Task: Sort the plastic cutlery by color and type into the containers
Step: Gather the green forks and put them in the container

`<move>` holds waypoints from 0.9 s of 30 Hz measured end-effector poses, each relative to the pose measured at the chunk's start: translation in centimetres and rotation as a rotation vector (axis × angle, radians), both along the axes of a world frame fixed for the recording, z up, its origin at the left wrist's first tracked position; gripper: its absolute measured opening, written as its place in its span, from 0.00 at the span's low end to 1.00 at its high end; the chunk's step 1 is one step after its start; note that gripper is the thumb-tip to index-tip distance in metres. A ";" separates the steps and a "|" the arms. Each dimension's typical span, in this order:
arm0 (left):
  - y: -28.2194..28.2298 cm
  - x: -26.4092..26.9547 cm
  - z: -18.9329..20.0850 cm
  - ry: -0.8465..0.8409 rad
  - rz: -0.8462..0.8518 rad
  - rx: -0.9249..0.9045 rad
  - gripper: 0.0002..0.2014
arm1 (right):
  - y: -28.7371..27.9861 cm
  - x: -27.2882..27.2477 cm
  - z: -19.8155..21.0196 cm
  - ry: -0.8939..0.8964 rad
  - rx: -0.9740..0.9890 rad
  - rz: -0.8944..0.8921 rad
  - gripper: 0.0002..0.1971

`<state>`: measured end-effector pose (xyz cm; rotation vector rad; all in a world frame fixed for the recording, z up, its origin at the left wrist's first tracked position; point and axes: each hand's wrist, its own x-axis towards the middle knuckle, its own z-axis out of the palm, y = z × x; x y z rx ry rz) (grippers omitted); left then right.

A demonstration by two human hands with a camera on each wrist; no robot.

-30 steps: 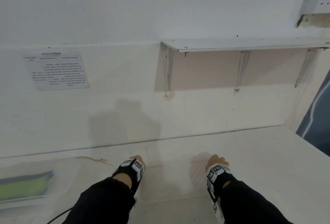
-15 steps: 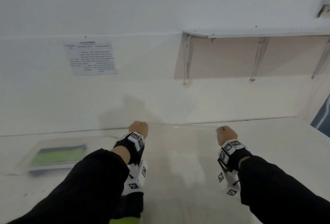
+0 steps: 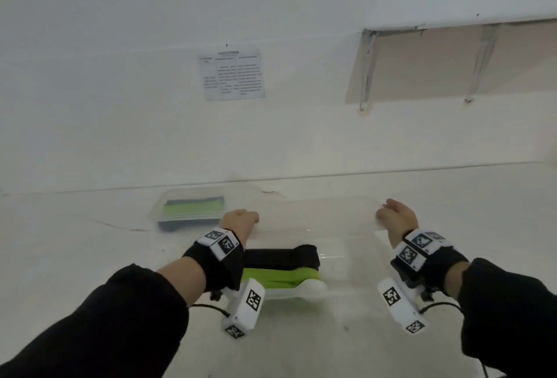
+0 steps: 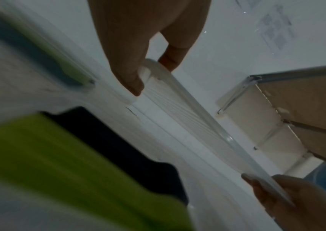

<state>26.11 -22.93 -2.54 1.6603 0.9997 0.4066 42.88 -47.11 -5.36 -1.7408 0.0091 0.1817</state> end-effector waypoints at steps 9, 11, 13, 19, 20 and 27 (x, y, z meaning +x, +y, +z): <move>1.5 -7.0 -3.5 0.206 -0.111 0.254 0.20 | -1.4 -7.0 -1.6 -0.105 -0.284 0.144 0.26; 1.0 -7.5 -3.7 0.258 -0.153 0.283 0.06 | -1.7 -7.4 -1.7 -0.108 -0.350 0.160 0.25; 0.6 -7.7 -4.0 0.281 -0.167 0.277 0.05 | -1.9 -7.7 -1.6 -0.117 -0.454 0.197 0.24; 0.2 -7.6 -5.2 0.206 -0.070 0.180 0.22 | -1.1 -7.5 -1.5 -0.083 -0.564 0.169 0.20; 0.1 -7.4 -5.3 0.184 -0.052 0.144 0.22 | -0.8 -7.3 -1.5 -0.074 -0.567 0.148 0.19; -2.0 -5.7 -5.4 0.167 0.089 0.130 0.17 | 1.3 -7.2 -1.7 -0.035 -0.600 0.079 0.19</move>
